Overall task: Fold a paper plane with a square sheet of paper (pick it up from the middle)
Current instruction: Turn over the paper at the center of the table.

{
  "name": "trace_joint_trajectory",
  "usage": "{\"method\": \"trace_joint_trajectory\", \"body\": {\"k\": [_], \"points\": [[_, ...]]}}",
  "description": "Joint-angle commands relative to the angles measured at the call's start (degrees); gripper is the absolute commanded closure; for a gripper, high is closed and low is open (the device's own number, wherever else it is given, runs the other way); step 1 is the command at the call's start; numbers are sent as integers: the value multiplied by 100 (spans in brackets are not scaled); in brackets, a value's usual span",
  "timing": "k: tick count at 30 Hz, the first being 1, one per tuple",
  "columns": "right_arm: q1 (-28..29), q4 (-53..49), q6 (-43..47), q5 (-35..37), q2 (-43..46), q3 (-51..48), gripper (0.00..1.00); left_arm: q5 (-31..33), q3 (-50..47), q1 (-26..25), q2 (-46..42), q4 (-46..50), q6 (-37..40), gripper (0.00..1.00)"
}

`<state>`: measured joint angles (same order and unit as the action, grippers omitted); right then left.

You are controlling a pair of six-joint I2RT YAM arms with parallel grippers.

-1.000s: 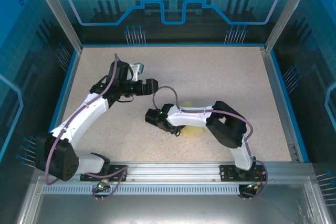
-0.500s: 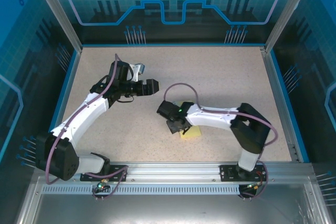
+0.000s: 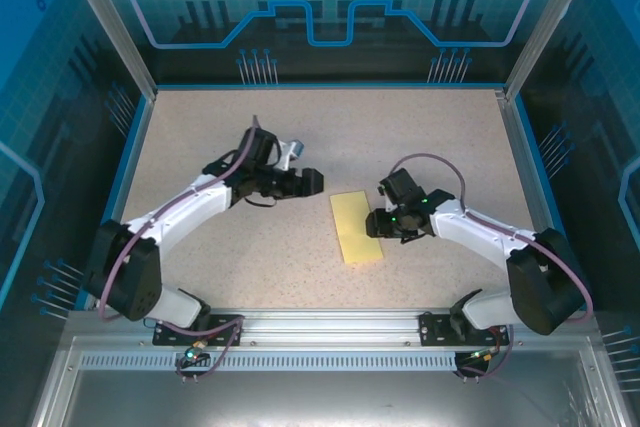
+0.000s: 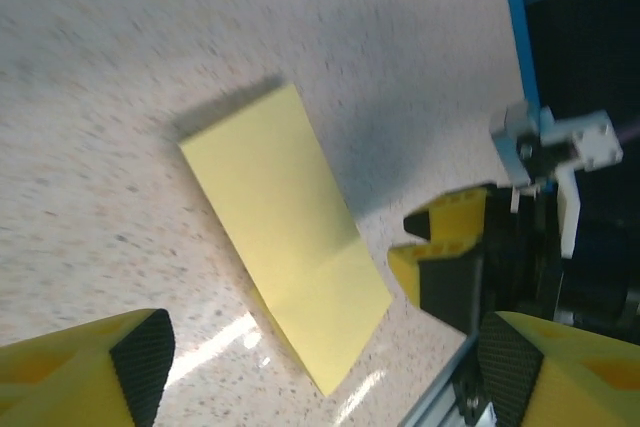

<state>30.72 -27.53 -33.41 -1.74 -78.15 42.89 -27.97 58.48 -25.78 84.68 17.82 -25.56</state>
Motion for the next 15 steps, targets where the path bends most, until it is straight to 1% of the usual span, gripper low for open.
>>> {"method": "trace_joint_trajectory", "body": {"k": [1,3,7,12,15], "points": [[-352,142,133,-744,230,-257,51,-36,220,-391,378,-126,-98,22],[-563,213,147,-986,294,-398,52,51,309,-649,665,-164,-120,28],[-846,412,98,-1437,322,-646,53,207,488,-1009,1210,-162,-84,46],[-1076,650,1,-1820,325,-914,53,482,625,-1253,1583,-27,51,56],[-1137,680,0,-1900,266,-975,53,569,737,-1387,1818,82,134,62]]}}
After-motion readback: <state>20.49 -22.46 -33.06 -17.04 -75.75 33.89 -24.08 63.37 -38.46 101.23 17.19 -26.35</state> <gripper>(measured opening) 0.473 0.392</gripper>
